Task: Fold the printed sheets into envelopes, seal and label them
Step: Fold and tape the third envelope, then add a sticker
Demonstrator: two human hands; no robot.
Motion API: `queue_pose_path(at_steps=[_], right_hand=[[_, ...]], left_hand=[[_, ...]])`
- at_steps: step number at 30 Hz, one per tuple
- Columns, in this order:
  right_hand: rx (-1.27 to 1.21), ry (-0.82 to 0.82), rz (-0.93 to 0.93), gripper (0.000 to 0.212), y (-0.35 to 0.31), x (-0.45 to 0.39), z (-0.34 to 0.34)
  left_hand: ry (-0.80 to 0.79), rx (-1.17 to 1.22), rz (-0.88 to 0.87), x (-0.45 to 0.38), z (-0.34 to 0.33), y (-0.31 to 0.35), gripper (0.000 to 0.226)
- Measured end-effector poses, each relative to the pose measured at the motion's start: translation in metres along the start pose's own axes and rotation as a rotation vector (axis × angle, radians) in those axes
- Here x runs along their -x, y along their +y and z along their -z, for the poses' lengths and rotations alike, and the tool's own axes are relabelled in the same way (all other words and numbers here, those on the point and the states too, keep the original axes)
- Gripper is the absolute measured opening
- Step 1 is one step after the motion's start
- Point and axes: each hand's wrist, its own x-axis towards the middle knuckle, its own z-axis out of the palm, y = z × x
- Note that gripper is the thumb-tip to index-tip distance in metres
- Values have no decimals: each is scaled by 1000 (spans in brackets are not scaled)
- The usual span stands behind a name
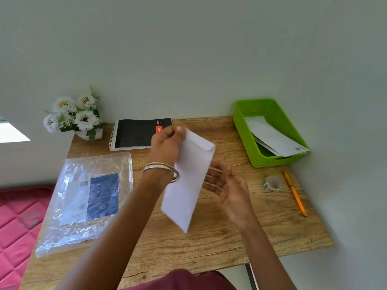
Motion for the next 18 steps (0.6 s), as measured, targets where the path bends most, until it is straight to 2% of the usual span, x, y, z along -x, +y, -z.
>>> queue_pose_path(at_steps=[4, 6, 8, 11, 13, 15, 18], right_hand=[[329, 67, -274, 54, 18, -8, 8], [320, 59, -417, 53, 20, -9, 9], [176, 40, -526, 50, 17, -10, 9], [-9, 133, -497, 66, 13, -15, 13], [-69, 226, -418, 64, 10, -19, 20], [-71, 305, -330, 53, 5, -25, 33], [41, 383, -217, 43, -3, -30, 50]], left_hand=[[-162, 637, 134, -11, 3, 11, 23], [-214, 860, 136, -15, 7, 13, 23], [-225, 967, 138, -18, 14, 10, 27], [-242, 962, 114, -21, 28, -2, 22], [-251, 903, 110, -24, 42, -14, 13], [-254, 744, 106, -24, 56, -25, 9], [-121, 385, 126, -21, 71, -43, 22]])
